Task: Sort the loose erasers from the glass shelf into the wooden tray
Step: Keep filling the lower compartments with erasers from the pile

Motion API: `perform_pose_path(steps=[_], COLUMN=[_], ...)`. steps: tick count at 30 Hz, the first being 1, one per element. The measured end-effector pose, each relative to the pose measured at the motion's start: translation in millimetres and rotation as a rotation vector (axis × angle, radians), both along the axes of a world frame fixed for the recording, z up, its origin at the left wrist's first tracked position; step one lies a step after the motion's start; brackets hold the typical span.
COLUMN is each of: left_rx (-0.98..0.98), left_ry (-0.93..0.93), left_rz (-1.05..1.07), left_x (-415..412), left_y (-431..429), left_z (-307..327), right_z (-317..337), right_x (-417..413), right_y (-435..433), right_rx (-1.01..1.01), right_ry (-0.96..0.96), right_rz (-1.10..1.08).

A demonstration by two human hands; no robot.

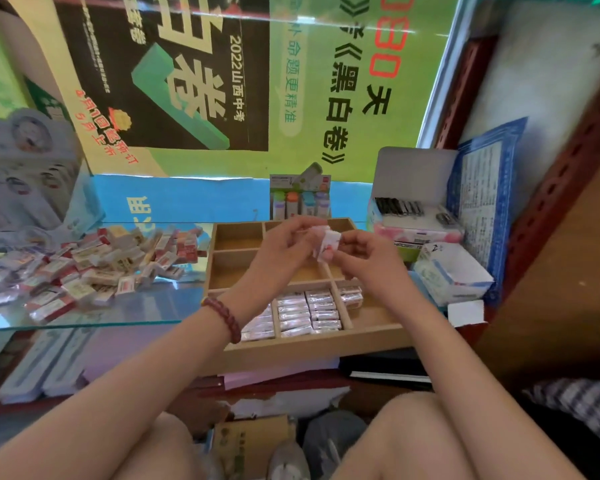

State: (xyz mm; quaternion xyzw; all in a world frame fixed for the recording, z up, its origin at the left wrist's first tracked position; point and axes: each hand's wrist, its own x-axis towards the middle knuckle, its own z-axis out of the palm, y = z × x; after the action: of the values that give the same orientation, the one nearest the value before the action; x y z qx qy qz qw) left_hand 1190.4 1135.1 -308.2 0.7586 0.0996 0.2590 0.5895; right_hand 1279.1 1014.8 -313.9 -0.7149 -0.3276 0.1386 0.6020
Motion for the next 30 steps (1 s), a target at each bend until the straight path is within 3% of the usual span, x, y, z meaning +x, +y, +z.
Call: perform_pose_path(steps=[7,12,16,25,30], left_rx=[0.039,-0.012,0.134,0.379,0.427], left_ry=[0.064,0.042,0.086,0.175,0.182], left_rz=[0.008,-0.018,-0.156,-0.179,-0.175], left_x=[16.0,18.8,16.8,6.4,3.8], left_y=[-17.5,-19.4,-14.6,1.5,8.9], left_z=[-10.9,-15.1,-27.0,-33.2,-36.8], right_z=[-6.0,-5.4,-8.4,-14.9,-15.8], right_x=[13.3,16.6,21.9,30.9,21.3], right_y=[-15.3,-16.2,-17.0,-42.0,-32.0], right_rx=[-0.098,-0.116,-0.194,-0.82,-0.916], right_ry=[-0.195,-0.097,-0.118,-0.44,-0.556], right_rz=[-0.03,0.032,0.051,0.168,0.2])
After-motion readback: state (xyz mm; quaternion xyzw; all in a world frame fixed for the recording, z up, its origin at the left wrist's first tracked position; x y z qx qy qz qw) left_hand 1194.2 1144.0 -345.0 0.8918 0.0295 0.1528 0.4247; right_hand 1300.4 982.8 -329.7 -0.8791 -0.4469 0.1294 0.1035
